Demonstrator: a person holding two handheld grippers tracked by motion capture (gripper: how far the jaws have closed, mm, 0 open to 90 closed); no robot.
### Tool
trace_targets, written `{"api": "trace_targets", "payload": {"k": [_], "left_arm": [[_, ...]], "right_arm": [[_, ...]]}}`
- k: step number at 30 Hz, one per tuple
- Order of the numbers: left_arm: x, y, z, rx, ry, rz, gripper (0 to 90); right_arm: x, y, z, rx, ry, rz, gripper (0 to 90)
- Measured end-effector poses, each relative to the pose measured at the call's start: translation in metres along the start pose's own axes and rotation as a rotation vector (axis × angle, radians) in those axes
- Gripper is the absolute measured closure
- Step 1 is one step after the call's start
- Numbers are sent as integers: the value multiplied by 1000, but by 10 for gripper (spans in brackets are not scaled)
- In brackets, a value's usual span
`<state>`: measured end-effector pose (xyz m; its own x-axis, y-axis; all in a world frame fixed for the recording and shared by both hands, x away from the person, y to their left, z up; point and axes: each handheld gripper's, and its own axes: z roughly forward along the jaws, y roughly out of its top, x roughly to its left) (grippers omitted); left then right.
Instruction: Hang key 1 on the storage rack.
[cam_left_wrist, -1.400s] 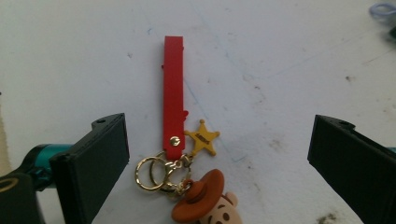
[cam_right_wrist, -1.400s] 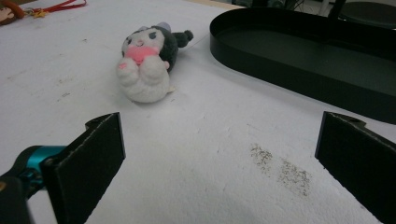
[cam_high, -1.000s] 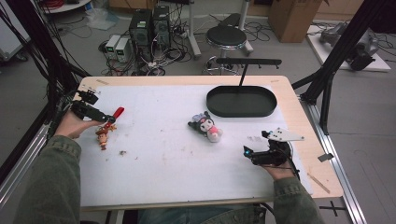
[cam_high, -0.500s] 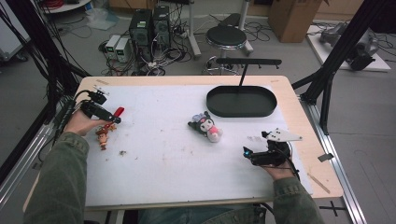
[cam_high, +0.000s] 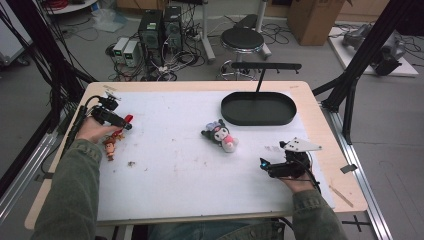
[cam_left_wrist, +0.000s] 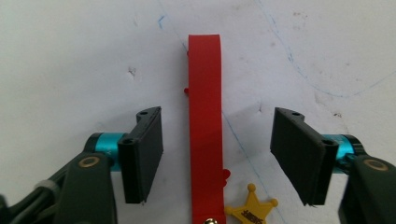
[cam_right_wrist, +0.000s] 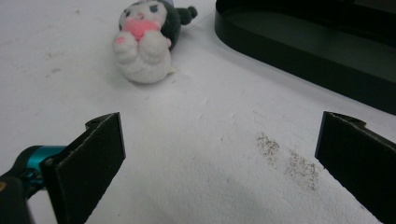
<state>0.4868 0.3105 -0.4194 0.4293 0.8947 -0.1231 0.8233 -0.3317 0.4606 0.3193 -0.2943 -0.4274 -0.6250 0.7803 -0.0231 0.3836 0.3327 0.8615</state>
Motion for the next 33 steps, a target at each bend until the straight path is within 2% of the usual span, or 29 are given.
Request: {"api": "trace_targets", "payload": {"k": [4,5,7,8,10,13,17,19,24,26,31,33], "left_arm": [[0,0,0,-5,24,3,471],[0,0,-1,-3,51,7,536],[2,-1,-2,-2,72,5,708],[2,-2,-2,-10,77,9,739],[-1,-3,-2,-18,91,22,744],[0,-5,-2,-39,89,12,748],[-3,-5,-4,-45,106,41,749],[-4,-4,-8,-57,96,49,749],[-5,-3,-23,-77,84,54,748],[-5,-4,-31,-89,59,46,749],[-9,-6,-52,-119,55,42,749],[-10,-6,-60,-114,44,46,749]], "right_arm": [[2,0,1,17,2,-8,6],[2,-1,1,17,2,-7,6],[1,-1,1,14,-1,-5,6],[1,0,1,12,-3,-8,6],[1,0,1,11,-4,-4,6],[1,0,1,11,-3,-5,6],[1,0,-1,6,-4,-7,6],[1,0,-1,2,-5,-5,6],[0,0,-1,-1,-3,-9,6],[0,0,-1,-2,-4,-10,6],[1,1,-2,-8,2,-15,6],[1,1,-2,-11,7,-14,6]]}}
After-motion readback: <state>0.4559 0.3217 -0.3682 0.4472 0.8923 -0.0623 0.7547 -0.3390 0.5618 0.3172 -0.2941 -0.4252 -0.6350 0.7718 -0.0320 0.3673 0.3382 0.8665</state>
